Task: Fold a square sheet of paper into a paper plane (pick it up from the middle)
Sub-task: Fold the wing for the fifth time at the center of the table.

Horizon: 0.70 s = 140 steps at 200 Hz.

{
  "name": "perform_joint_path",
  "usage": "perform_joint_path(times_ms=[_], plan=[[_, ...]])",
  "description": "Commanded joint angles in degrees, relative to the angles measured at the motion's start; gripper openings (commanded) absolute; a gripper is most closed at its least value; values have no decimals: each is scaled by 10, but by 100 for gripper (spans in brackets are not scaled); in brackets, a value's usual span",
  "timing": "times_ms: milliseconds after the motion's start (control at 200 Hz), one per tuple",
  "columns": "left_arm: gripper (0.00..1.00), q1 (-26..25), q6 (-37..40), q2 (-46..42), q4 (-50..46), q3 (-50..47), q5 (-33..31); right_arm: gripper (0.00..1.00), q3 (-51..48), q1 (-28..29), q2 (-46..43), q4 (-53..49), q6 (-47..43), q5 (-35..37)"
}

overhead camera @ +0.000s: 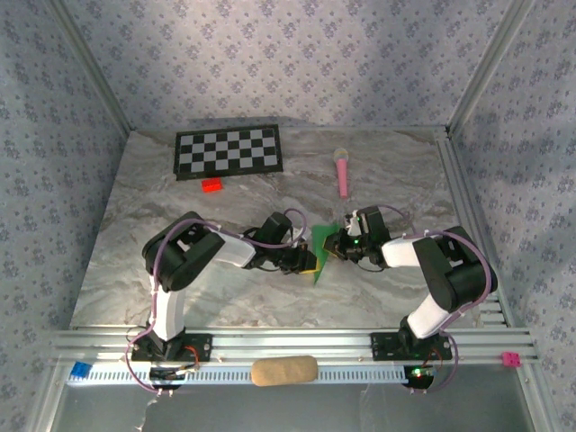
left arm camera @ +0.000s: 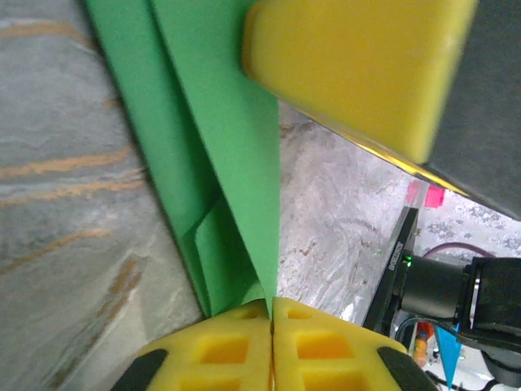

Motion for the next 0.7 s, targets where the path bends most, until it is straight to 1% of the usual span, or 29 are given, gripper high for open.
perform_joint_path(times_ms=[0, 105, 160, 250, 345, 420, 480, 545, 695], plan=[[15, -8, 18, 6, -120, -29, -11, 12, -4, 11, 13, -50, -8, 42], [15, -15, 27, -3, -129, -29, -4, 12, -5, 12, 10, -54, -9, 45], [13, -19, 29, -6, -129, -30, 0, 12, -6, 12, 8, -57, -9, 46], [6, -24, 32, -5, -128, -28, 5, 12, -8, 12, 7, -57, -10, 47], [4, -27, 36, -3, -134, -26, 4, 12, -6, 12, 6, -60, -11, 49], [5, -27, 36, -3, -137, -26, 4, 12, -5, 13, 6, -69, -13, 52], [13, -28, 38, -3, -141, -26, 4, 12, -5, 13, 5, -73, -14, 56], [13, -29, 40, -5, -142, -29, 6, 12, -4, 13, 4, -79, -14, 59], [4, -30, 48, -9, -152, -31, 8, 12, -3, 14, 3, -85, -13, 64]])
